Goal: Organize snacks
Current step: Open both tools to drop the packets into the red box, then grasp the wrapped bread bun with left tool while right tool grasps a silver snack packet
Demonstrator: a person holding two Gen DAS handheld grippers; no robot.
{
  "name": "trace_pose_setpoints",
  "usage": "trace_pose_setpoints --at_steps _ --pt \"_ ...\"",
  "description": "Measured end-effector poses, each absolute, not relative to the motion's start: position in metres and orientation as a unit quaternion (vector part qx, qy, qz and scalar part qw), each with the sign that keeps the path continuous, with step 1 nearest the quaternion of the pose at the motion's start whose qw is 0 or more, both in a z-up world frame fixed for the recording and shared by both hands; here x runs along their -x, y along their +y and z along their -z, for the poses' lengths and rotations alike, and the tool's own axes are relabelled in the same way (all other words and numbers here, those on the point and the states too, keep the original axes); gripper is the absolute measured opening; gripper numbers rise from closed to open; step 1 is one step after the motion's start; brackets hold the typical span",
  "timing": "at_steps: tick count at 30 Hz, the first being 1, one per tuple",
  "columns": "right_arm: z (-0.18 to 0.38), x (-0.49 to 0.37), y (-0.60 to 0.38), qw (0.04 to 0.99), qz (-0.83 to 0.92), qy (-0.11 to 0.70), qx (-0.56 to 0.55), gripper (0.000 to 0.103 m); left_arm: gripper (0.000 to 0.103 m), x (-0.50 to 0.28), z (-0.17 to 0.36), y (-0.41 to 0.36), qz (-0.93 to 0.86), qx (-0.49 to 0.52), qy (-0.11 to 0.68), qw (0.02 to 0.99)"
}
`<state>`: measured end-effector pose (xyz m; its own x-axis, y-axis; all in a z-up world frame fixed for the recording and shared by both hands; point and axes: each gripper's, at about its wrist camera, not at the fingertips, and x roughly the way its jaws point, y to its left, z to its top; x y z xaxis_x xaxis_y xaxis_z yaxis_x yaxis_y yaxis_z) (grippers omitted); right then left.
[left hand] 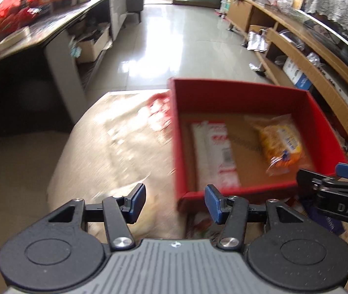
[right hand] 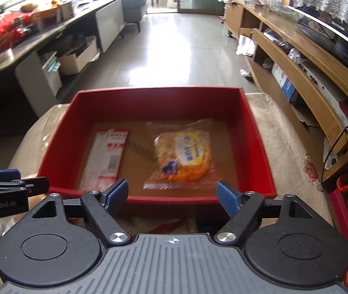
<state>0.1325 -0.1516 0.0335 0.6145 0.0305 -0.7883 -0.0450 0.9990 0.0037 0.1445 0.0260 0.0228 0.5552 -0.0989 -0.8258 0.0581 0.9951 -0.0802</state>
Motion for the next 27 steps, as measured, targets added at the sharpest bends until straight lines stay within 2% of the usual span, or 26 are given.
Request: trace_pose_setpoints --at_steps 11,20,27 --pt "-0.031 -0.098 -0.091 0.881 -0.119 0.455 0.056 0.084 0.049 -0.111 -0.015 0.088 0.013 0.061 0.485 0.872" --pt "-0.001 -0.073 -0.010 0.818 -0.275 0.482 0.149 0.084 0.051 -0.108 -0.016 0.119 0.028 0.082 0.490 0.868" --pt "0.020 -0.076 0.031 0.779 -0.335 0.499 0.177 0.085 0.053 -0.113 -0.017 0.130 0.044 0.098 0.491 0.865"
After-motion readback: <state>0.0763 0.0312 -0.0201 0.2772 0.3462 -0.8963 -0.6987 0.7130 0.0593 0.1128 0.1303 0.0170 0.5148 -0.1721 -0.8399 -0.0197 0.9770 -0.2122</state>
